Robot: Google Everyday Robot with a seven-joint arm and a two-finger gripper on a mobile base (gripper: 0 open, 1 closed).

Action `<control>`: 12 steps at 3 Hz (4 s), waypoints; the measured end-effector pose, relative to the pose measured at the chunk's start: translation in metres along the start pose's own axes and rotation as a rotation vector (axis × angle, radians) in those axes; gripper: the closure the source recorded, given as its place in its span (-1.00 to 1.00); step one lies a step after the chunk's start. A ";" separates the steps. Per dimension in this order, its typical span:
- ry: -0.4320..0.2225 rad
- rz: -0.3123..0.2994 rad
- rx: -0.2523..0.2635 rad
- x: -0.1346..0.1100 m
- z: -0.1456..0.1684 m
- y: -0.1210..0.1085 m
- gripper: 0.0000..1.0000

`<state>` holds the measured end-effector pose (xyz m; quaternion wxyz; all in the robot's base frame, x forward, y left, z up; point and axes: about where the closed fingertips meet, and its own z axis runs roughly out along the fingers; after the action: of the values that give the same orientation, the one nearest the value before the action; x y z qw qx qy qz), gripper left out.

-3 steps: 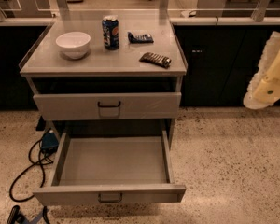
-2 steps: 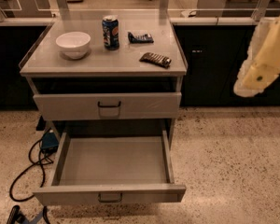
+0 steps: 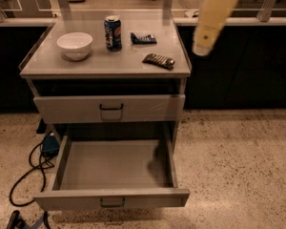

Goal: Place rxbar chocolate into middle drawer

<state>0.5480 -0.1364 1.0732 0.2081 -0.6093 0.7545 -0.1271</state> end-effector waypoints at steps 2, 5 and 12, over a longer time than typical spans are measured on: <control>-0.041 -0.023 0.024 -0.045 0.039 -0.041 -1.00; -0.409 0.005 -0.188 0.011 0.141 -0.080 -1.00; -0.881 0.260 -0.341 -0.036 0.318 -0.098 -1.00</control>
Offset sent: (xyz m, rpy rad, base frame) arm 0.0525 0.0246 -0.0114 -0.0005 -0.0057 0.0156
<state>0.7882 -0.1037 0.8419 0.4190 -0.5313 0.6745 0.2954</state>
